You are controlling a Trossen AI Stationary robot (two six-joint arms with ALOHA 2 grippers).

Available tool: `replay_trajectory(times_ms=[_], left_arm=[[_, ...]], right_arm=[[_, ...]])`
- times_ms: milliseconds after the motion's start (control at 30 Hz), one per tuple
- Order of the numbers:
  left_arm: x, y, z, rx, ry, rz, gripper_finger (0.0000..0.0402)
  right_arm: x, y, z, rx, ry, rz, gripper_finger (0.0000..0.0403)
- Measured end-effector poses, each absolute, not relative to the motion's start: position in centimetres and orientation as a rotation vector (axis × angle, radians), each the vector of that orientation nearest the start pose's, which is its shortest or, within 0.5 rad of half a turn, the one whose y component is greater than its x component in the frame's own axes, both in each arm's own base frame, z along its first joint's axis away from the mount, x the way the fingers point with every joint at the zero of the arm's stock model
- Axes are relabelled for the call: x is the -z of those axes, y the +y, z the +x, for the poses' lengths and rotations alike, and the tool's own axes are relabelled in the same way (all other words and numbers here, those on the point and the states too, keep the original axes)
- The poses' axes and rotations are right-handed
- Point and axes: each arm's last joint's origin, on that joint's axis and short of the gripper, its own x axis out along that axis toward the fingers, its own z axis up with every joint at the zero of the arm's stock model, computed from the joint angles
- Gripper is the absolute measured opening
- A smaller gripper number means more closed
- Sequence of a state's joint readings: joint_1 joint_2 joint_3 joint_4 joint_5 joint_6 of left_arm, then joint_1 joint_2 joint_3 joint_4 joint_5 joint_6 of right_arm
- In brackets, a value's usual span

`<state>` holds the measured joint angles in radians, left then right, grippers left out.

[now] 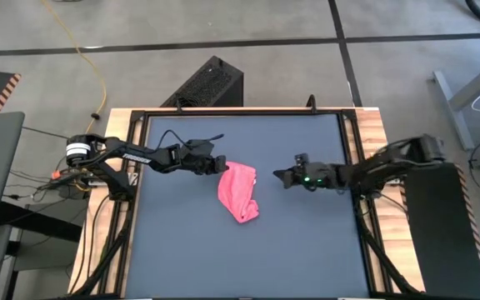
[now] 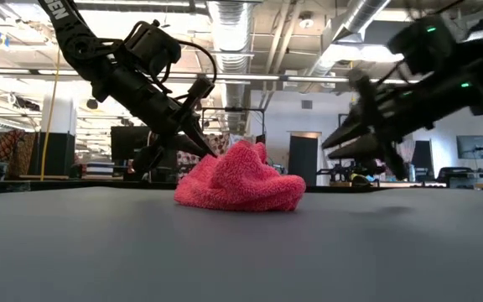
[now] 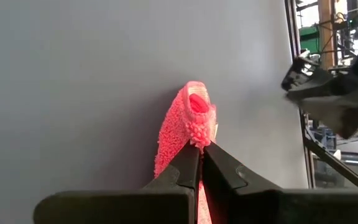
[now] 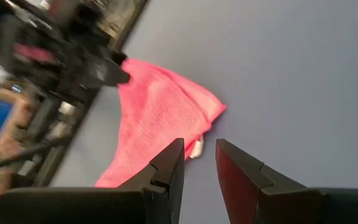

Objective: Roll towel
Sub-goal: Roll the pink towel

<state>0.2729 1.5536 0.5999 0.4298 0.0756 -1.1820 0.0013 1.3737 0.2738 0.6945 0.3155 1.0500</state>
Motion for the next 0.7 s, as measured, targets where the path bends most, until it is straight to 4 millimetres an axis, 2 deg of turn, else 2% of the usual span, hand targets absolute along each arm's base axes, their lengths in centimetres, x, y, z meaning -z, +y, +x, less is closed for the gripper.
replay_trajectory(times_ms=[200, 333, 467, 700], left_arm=[[-15.3, 7.5, 27.9, -0.466, 0.364, -1.247, 0.0000], [-15.2, 7.5, 27.9, -0.466, 0.381, -1.234, 0.0000], [-15.2, 7.5, 27.9, -0.465, 0.381, -1.233, 0.0000], [-15.3, 7.5, 27.9, -0.463, 0.379, -1.233, 0.0000]], right_arm=[[-12.6, -0.8, 26.1, 0.490, 0.261, 0.950, 0.0121], [-12.7, -0.8, 27.9, 0.478, 0.264, 0.911, 0.0121], [-12.5, -1.0, 28.4, 0.483, 0.272, 0.898, 0.0121], [-10.8, -1.2, 28.5, 0.500, 0.345, 0.912, 0.0121]])
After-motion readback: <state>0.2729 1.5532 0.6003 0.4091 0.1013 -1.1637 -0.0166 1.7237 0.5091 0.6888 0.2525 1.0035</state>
